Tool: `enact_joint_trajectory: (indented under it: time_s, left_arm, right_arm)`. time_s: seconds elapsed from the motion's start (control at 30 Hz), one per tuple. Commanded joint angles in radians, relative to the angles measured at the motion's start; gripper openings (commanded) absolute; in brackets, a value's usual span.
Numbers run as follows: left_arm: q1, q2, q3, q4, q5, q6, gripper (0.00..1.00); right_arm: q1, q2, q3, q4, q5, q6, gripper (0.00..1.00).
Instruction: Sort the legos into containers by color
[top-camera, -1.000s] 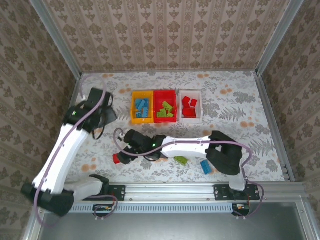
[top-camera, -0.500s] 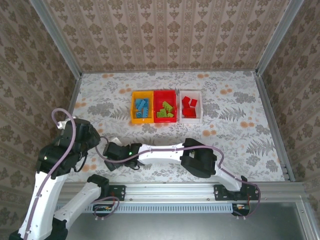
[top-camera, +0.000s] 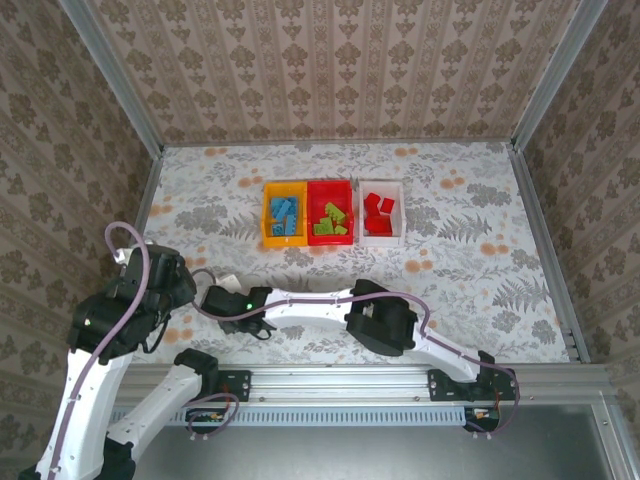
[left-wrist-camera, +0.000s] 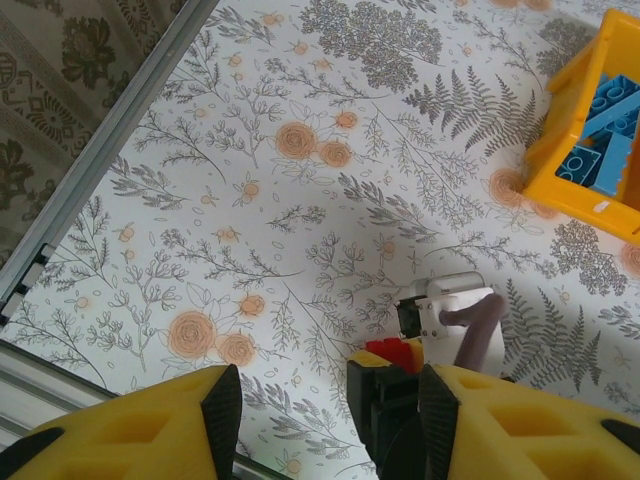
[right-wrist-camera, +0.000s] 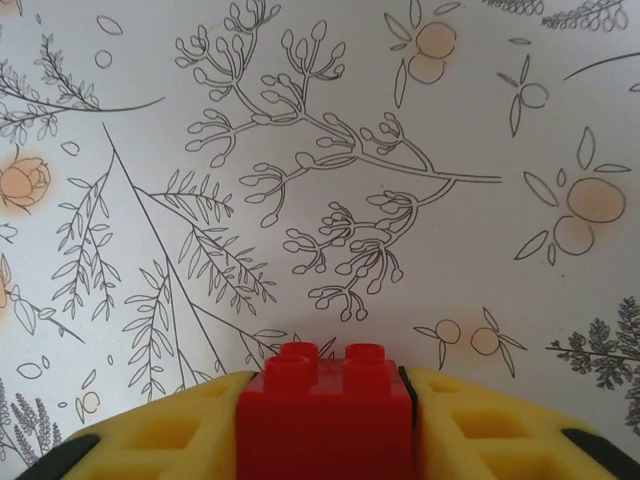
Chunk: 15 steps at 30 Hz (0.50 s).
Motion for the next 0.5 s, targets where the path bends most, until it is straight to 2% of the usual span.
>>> enact_joint_trajectory:
  time_s: [0.0,0.17,0.3,0.47]
  left_arm:
    - [0.004,0.004,0.015,-0.001,0.001,0.046,0.53]
    - [0.005,0.036,0.012,0.067,0.063,0.062,0.56]
    - [0.004,0.092,-0.008,0.202,0.184,0.086,0.56]
    - [-0.028,0.216,-0.053,0.427,0.354,0.078,0.56]
  right_arm:
    - [-0.002,-0.02,0.002,-0.059,0.063,-0.002,0.39]
    - [-0.027,-0.2,-0.171,0.016,0.149,-0.047,0.36]
    - [-0.082,-0.398,-0.371,0.052,0.195,-0.065,0.35]
    - [-0.235,-0.669,-0.618,0.047,0.213,-0.083,0.35]
